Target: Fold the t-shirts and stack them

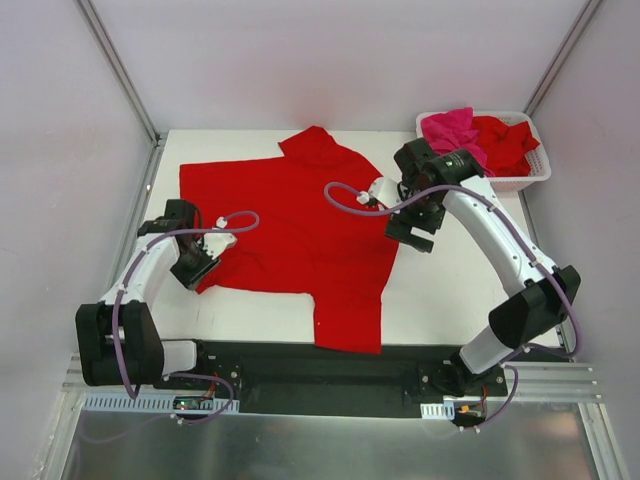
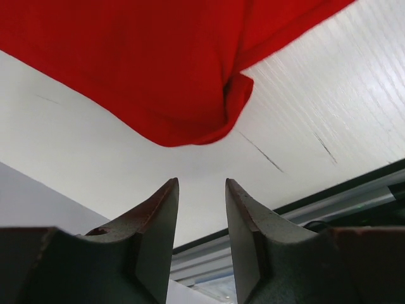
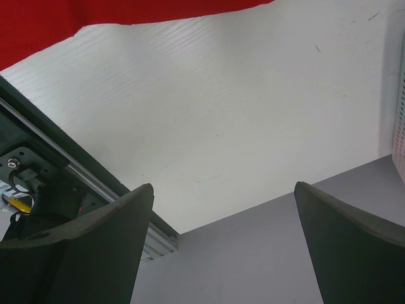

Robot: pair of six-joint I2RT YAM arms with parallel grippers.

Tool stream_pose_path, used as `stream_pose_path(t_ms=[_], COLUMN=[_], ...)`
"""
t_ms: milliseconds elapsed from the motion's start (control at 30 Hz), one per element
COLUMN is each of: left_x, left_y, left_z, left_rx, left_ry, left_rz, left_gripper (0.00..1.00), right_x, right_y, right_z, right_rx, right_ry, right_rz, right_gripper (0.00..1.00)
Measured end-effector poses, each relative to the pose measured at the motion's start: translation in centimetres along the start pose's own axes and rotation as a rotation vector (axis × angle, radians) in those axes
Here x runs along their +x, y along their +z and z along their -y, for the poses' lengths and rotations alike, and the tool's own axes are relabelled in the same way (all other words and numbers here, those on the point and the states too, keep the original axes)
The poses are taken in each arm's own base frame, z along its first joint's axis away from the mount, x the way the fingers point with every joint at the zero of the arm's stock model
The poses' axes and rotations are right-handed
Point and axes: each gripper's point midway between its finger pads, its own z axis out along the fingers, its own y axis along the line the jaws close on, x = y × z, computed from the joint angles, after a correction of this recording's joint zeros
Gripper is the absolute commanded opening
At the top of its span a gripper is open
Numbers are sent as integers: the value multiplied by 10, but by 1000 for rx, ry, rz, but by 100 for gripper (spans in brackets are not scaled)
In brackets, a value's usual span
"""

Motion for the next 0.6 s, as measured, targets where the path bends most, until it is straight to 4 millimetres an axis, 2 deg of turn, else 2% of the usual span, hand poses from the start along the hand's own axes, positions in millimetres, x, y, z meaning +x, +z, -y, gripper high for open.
stream_pose_path(t_ms=[67, 200, 333, 467, 600], left_x=[-12, -28, -31, -28, -28], left_y=[-2, -2, 0, 2, 7], left_z=[-5, -3, -6, -14, -19], left_rx=[-25, -49, -60, -73, -69], left_ry=[55, 211, 321, 404, 468], left_rz=[11, 11, -13, -49, -74], left_gripper=[36, 37, 64, 65, 61], right_x=[2, 7, 12, 16, 19], right_y=[0, 1, 1, 0, 0], right_z=[-2, -6, -9, -11, -13], right_rx=[-3, -7, -11, -11, -12], right_ry=[0, 0, 5, 10, 13], right_rz=[-3, -8, -14, -15, -16], right_gripper=[96, 96, 96, 96, 96])
